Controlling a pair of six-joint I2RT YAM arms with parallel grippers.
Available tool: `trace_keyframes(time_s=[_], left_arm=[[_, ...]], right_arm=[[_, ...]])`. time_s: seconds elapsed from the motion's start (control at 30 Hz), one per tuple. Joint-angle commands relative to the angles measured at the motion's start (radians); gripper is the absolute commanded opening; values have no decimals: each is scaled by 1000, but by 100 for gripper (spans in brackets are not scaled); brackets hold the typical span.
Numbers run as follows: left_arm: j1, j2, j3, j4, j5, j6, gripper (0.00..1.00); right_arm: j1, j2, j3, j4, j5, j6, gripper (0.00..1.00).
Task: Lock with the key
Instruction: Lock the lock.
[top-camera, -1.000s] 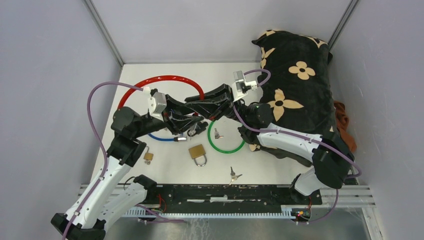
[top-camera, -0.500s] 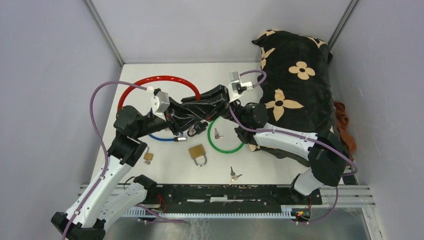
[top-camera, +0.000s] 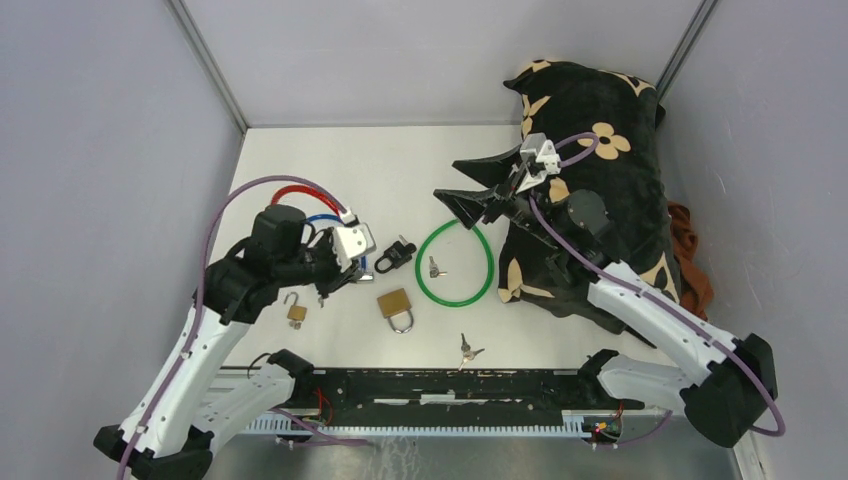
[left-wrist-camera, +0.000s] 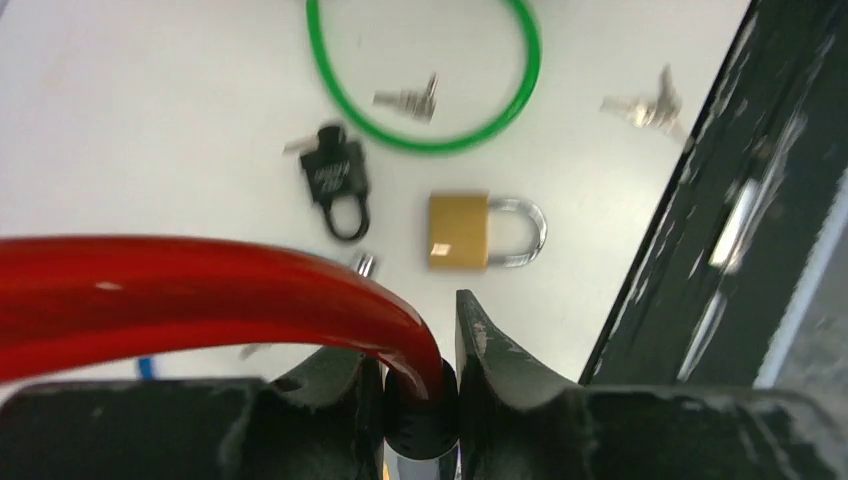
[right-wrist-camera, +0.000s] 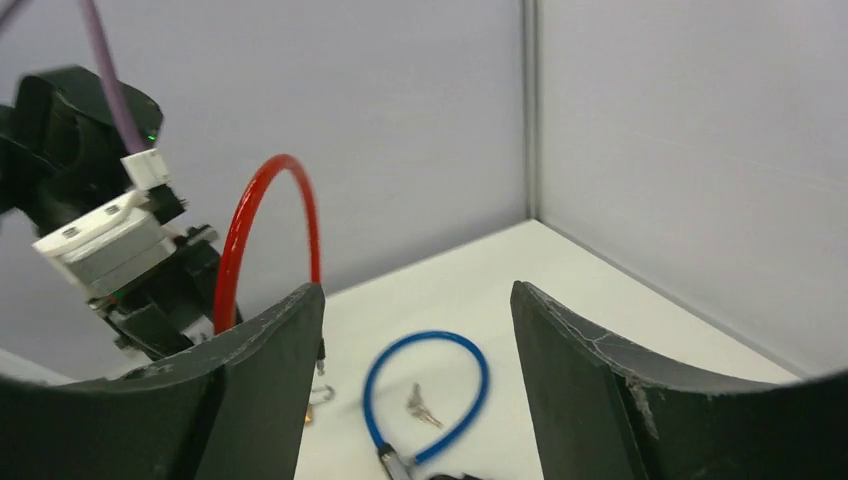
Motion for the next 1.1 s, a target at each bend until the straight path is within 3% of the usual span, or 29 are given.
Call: trace_keyframes(time_s=[0.0,0.13,0.23,0.4,0.63,0.77,0.87,1.07], left_arm=[[1,33,120,-378,-292,530,2],[1,122,204,-578,-489,726,2],[2,115,226,-581,-636,838,2],[2,58,215,-290,-804,916,2],[2,-45,171,170,-732,767,2],[1,-93,171,296,-655,574,2],[1,-113,192,282,-613,355,2],[1,-197,133,288,-508,85,2]], right_arm=[[-5,-97,73,-387,122,-298,75],[-6,-112,122,-481,133,-385,77],[-7,-110,141,-512,150,-398,77],[-7,-103,140,-498,119,-442,77],[-6,-13,173,-528,-256,-590,75],[-6,39,168,-550,-240,-683,75],[-6,75,172,-545,-212,-707,76],[-6,100,78,-363,-25,-659,88]])
